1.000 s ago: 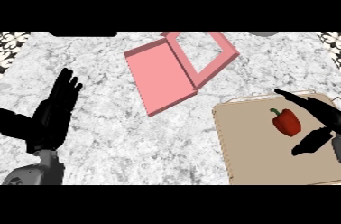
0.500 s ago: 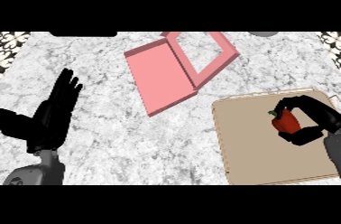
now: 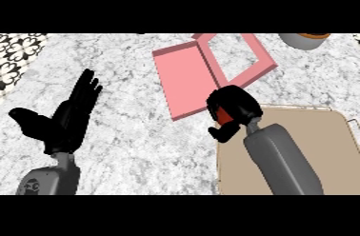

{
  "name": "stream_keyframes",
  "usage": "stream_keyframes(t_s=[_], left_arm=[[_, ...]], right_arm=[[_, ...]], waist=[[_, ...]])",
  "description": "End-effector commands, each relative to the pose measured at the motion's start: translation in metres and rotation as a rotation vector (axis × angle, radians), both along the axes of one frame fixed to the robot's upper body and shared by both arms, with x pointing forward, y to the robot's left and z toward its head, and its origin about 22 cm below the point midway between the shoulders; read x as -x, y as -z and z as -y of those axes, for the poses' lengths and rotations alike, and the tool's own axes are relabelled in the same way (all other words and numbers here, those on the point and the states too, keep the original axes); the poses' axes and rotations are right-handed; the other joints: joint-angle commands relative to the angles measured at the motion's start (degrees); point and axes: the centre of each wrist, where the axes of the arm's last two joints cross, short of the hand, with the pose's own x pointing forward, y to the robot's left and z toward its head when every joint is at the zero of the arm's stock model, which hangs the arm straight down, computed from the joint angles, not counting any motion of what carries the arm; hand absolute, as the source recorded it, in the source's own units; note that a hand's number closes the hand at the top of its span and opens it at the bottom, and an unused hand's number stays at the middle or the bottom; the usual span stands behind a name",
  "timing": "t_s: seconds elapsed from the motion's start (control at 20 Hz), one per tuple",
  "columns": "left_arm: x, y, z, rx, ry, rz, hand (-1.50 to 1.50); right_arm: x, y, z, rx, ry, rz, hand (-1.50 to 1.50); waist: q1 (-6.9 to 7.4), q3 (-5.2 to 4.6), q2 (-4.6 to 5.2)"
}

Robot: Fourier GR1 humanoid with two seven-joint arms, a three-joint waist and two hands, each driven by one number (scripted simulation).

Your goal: Pick the bell pepper from the tray and place it in the cardboard box

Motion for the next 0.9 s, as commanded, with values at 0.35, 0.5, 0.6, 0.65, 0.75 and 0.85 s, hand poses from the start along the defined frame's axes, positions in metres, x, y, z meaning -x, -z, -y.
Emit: stream_keyframes(t_s=[0.35,0.5,0.6,0.65,0.75,0.85], left_arm=[[-0.012,-0.005,0.028,-0.009,0.131,0.0,0.0],[-0.014,-0.006,0.036,-0.001,0.14,0.004,0.0],[-0.016,-0.007,0.04,0.012,0.148,0.01,0.0],[-0.017,-0.007,0.037,0.006,0.145,0.014,0.0],[-0.017,-0.006,0.042,0.017,0.147,-0.002,0.0],[-0.018,-0.007,0.034,-0.006,0.131,-0.002,0.0]], right_arm=[[0.023,-0.078,-0.14,0.185,0.023,0.351,1.5],[0.031,-0.104,-0.16,0.179,0.061,0.412,1.5],[0.038,-0.114,-0.165,0.088,0.121,0.425,1.5],[0.037,-0.12,-0.164,0.025,0.183,0.427,1.5],[0.041,-0.137,-0.172,-0.024,0.254,0.473,1.5],[0.042,-0.149,-0.18,-0.054,0.34,0.508,1.5]], waist=[[6.28,0.29,0.82],[6.66,0.28,0.59],[6.61,0.36,0.6],[6.65,0.39,0.66],[5.92,0.36,0.43],[5.79,0.3,0.45]])
